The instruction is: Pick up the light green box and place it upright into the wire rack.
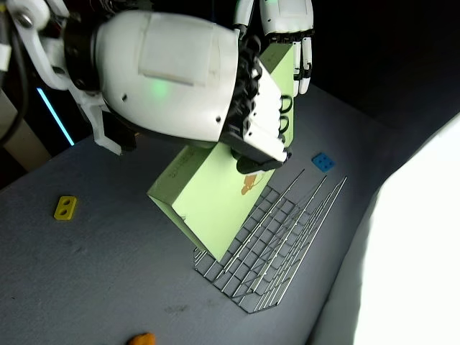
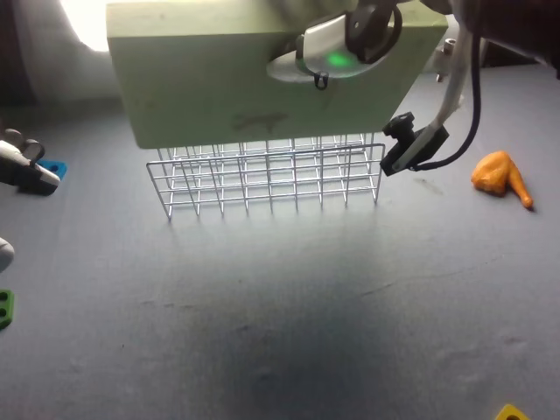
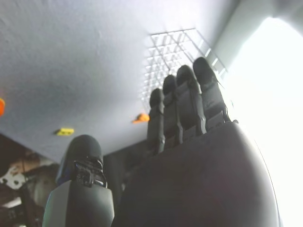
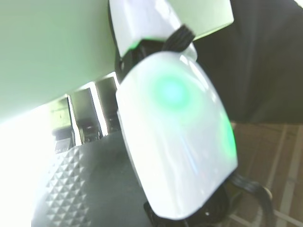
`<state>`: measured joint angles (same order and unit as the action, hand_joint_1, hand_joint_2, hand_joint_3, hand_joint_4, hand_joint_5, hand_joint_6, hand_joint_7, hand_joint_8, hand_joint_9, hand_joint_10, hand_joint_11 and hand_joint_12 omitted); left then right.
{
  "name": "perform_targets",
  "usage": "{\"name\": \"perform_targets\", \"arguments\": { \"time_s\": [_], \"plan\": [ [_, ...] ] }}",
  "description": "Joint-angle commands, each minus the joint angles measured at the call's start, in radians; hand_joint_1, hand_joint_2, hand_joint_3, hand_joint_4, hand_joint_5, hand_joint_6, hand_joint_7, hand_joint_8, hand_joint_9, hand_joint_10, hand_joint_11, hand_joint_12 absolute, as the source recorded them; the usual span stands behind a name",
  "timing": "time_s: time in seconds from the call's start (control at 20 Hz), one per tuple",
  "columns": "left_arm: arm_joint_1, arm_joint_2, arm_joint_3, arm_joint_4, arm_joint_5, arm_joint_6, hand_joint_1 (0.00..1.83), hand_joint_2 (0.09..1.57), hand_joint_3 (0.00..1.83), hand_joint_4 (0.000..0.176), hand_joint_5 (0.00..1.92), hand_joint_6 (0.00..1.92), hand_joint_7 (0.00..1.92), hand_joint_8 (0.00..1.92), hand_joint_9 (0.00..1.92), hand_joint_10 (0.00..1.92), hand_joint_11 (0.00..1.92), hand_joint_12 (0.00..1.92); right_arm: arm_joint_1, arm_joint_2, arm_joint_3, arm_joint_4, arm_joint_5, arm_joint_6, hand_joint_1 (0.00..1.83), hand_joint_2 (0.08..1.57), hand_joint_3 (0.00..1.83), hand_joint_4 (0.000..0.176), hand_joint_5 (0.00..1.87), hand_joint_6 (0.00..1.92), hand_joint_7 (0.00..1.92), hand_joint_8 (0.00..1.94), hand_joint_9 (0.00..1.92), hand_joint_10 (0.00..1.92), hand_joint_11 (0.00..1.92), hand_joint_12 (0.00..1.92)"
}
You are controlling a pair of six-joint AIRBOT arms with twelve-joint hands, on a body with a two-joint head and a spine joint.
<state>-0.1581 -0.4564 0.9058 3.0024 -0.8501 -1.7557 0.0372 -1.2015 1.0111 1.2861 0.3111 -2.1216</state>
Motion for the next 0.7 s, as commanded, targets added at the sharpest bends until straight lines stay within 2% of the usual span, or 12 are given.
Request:
{"name": "perform_targets", "arguments": {
  "time_s": [0.0,0.05,0.15,0.4,0.65],
  "plan": [
    [-0.014,0.004,0.002,0.01,0.082,-0.003,0.25,1.24,0.0,0.018,0.28,0.0,0.28,0.0,0.24,0.0,0.0,0.54,0.004,-0.003,0.003,-0.042,0.046,0.007,1.36,1.16,0.0,0.0,0.95,0.85,0.86,1.18,0.76,1.55,0.56,1.81],
    [-0.014,0.004,0.002,0.01,0.082,-0.003,0.25,1.24,0.0,0.02,0.27,0.0,0.27,0.0,0.23,0.0,0.0,0.54,-0.006,-0.015,0.01,-0.058,0.059,0.008,1.36,1.16,0.0,0.0,0.95,0.85,0.86,1.19,0.76,1.55,0.56,1.82],
    [-0.014,0.004,0.004,0.01,0.082,-0.003,0.23,1.24,0.0,0.01,0.31,0.01,0.28,0.0,0.25,0.01,0.0,0.67,-0.017,-0.03,0.022,-0.059,0.06,0.01,1.37,1.15,0.0,0.0,0.95,0.83,0.91,1.1,0.8,1.52,0.61,1.78],
    [-0.014,0.003,0.006,0.01,0.082,-0.003,0.23,1.24,0.0,0.009,0.31,0.01,0.28,0.0,0.26,0.0,0.0,0.68,-0.036,-0.076,0.083,-0.055,0.059,0.074,1.37,1.15,0.0,0.0,0.95,0.83,0.92,1.09,0.8,1.52,0.61,1.78],
    [-0.014,0.003,0.01,0.01,0.082,-0.003,0.23,1.24,0.0,0.009,0.31,0.01,0.28,0.0,0.26,0.0,0.0,0.68,-0.028,-0.093,0.103,-0.054,0.047,0.136,1.37,1.15,0.0,0.0,0.95,0.82,0.92,1.09,0.8,1.52,0.61,1.78]
  ]
}}
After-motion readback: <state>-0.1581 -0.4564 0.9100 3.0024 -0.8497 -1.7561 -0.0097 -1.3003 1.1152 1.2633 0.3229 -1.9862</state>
